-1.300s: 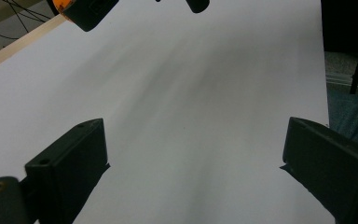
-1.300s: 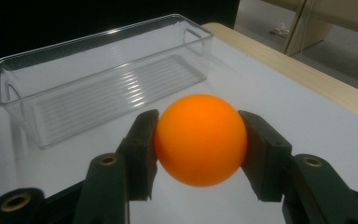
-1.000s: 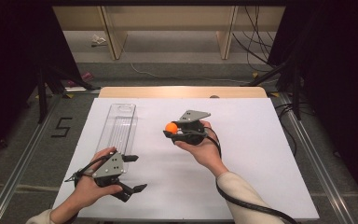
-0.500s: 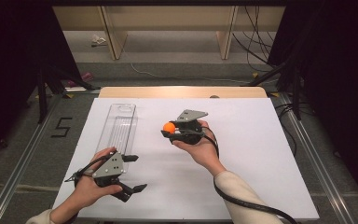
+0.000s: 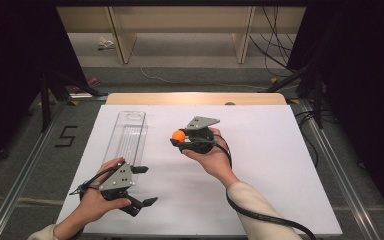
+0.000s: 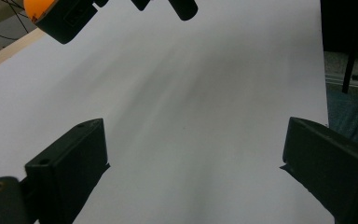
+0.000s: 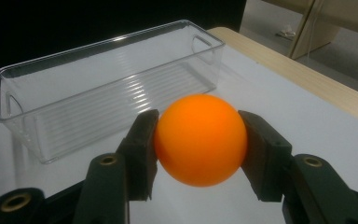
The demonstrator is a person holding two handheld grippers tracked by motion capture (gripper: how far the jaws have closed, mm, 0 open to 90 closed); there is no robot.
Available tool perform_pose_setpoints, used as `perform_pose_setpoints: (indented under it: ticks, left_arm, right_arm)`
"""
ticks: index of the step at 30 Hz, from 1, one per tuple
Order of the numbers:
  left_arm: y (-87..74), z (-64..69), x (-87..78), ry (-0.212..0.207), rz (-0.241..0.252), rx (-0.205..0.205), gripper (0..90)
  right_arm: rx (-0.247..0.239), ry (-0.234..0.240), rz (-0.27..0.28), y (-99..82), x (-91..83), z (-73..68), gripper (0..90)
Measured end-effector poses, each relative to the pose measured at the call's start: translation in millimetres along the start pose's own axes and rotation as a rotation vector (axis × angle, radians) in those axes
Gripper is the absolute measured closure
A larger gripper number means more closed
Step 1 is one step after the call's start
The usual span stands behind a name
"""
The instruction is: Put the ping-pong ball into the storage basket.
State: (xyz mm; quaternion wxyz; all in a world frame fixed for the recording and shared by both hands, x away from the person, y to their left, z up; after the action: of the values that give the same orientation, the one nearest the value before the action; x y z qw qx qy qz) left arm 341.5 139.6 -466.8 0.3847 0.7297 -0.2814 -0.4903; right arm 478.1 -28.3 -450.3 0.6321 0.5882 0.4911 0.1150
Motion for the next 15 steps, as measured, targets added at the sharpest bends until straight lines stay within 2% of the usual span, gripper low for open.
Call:
perform_pose_setpoints:
  ticks: [15]
  left_arm:
    - [0.0, 0.3, -0.2, -0.001, -0.001, 0.003, 6.1]
  right_arm:
    - [0.001, 0.009, 0.003, 4.1, 7.8, -4.2, 51.5]
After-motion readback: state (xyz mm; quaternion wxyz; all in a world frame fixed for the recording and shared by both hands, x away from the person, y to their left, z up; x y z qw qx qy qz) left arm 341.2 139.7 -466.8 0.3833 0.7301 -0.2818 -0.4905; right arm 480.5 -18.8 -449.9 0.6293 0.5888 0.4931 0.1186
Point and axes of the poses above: each handheld gripper's, and its own axes: x roughly forward along the jaws, y roughly out of its top, z roughly to its right, the point moved 6 cm from there along x, roughly forward along the jaws, and after that the axes turned 11 degrees about x, right-handed, at the moved point
